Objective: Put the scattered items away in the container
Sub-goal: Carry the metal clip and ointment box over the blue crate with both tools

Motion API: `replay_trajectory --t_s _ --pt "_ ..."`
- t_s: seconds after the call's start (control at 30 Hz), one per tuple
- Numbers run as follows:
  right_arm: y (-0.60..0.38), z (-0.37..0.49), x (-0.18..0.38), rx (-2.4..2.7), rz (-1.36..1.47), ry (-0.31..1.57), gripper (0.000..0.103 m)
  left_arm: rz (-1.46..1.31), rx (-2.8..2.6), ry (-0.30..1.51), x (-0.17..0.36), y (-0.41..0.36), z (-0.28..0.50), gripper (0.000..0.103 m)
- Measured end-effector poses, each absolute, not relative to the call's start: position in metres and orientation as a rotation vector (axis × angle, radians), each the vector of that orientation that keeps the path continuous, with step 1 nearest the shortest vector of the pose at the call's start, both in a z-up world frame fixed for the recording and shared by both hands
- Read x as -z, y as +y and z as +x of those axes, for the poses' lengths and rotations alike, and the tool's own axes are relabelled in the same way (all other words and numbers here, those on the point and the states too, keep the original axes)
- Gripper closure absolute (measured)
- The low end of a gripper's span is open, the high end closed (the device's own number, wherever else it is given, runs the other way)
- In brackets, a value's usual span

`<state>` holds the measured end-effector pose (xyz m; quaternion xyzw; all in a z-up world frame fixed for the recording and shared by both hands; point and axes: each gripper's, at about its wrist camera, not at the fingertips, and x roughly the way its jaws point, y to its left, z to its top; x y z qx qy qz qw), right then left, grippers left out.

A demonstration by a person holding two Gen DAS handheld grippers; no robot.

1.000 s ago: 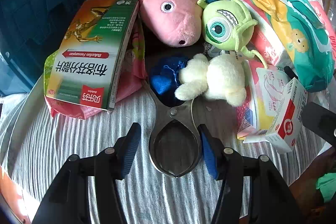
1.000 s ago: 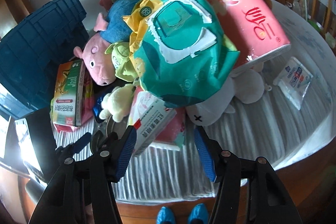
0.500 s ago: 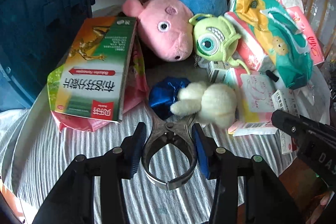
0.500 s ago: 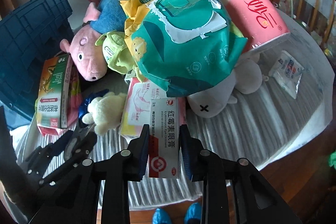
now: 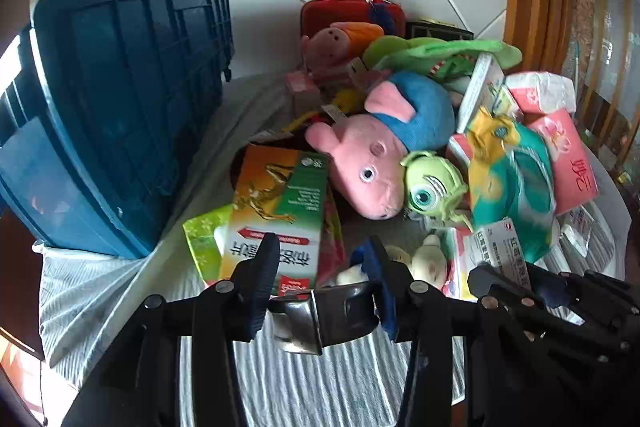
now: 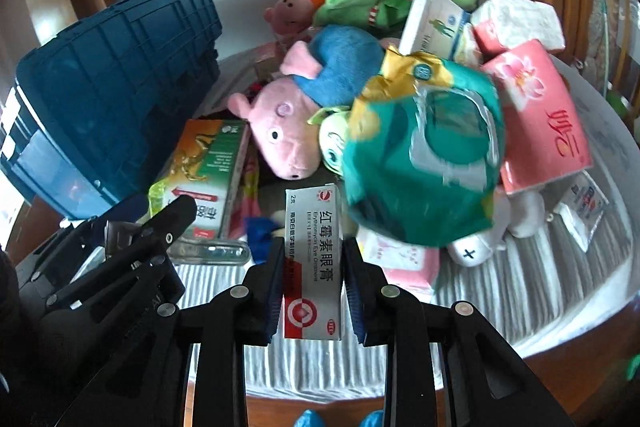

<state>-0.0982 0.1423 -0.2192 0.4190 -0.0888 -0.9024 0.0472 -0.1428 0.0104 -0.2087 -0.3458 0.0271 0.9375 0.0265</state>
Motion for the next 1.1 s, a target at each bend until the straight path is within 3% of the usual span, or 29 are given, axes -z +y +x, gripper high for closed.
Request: replay_trajectory --t_s 0.37,0.67,0.93,1.1 --pt "0.128 -0.109 0.168 2.718 1.112 -0.133 0.076 -0.964 -3.059 0.017 0.158 -0.004 -0.140 0.060" --pt "0.113 -0.115 0.067 2.751 0.849 -0.025 0.076 -0.662 -3.209 -0.012 0.057 -0.027 -0.134 0.060" --pt "0.032 -0.135 -0.029 2.743 0.605 0.066 0.076 -0.338 -3.328 -0.002 -0.044 -0.113 -0.139 0.060" --pt "-0.051 -0.173 -0.071 2.713 0.527 0.045 0.076 -0.329 -3.342 0.040 -0.078 -0.206 -0.166 0.060"
